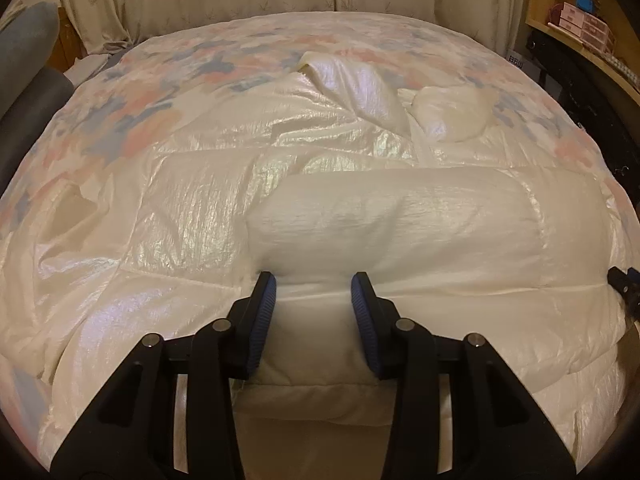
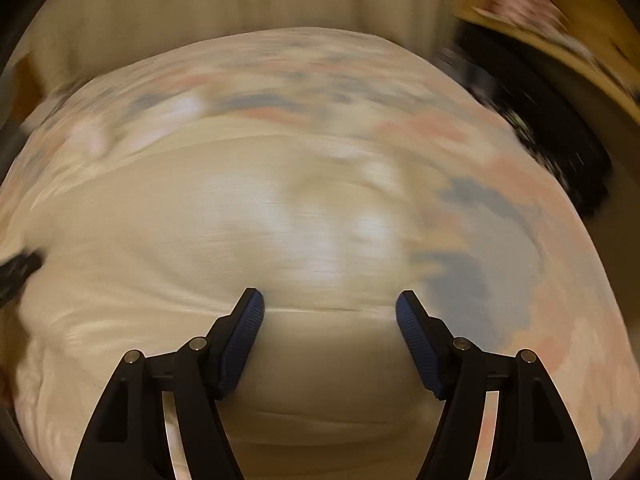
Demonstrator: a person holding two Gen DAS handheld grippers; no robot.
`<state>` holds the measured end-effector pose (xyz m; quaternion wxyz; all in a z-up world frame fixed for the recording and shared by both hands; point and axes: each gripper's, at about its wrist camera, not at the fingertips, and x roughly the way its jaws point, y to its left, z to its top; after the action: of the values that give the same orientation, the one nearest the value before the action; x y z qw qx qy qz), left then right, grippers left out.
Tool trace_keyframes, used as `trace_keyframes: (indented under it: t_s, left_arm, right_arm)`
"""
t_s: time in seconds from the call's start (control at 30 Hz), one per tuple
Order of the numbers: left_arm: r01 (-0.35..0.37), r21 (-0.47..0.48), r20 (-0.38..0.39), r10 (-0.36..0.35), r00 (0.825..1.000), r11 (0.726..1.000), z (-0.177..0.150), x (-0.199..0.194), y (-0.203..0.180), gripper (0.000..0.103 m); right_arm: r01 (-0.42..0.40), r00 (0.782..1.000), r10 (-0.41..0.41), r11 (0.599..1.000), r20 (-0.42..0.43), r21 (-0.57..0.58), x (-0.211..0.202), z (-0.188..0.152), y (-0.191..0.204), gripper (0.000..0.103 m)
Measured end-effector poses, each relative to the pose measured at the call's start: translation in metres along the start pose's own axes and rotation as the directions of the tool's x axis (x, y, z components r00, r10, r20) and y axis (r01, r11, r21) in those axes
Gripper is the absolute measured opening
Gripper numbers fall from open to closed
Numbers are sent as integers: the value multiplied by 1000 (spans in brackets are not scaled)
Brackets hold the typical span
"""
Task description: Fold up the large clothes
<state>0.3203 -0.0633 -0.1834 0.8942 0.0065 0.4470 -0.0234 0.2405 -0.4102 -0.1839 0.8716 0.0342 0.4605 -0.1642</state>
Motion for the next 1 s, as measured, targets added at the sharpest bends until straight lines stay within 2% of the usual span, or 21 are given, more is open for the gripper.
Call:
trace_keyframes:
  t_s: [0.07, 0.27, 0.43, 0.57, 0.73, 0.87, 1.0]
  left_arm:
    - [-7, 8, -1, 7, 1000, 1000, 1, 0, 0, 38]
    - [25, -25, 21, -24, 999, 999, 7, -12, 6, 39]
    - [39, -32, 16, -38, 999, 999, 6, -29, 5, 39]
    - [97, 1, 31, -97, 995, 995, 2, -46, -3, 39]
    - [123, 7, 46, -123, 991, 992, -4, -73, -13, 39]
    - [139, 3, 65, -139, 988, 990, -11, -96, -16, 39]
    - [157, 2, 79, -157, 984, 988, -19, -120, -17, 39]
  right_arm:
    - [-28, 999, 29, 998, -16, 60, -3, -3, -17, 70]
    - [-37, 999, 38, 995, -11, 91, -19, -9, -18, 70]
    - [-62, 998, 63, 990, -5, 124, -13, -10, -33, 70]
    - [-74, 997, 74, 988, 5, 137, -22, -11, -33, 70]
    - [-101, 995, 99, 986, 23, 135, -46, -17, -29, 70]
    - [-184, 982, 177, 971, 59, 152, -74, -22, -23, 70]
    - [-198, 978, 189, 973, 85, 120, -104, -31, -10, 70]
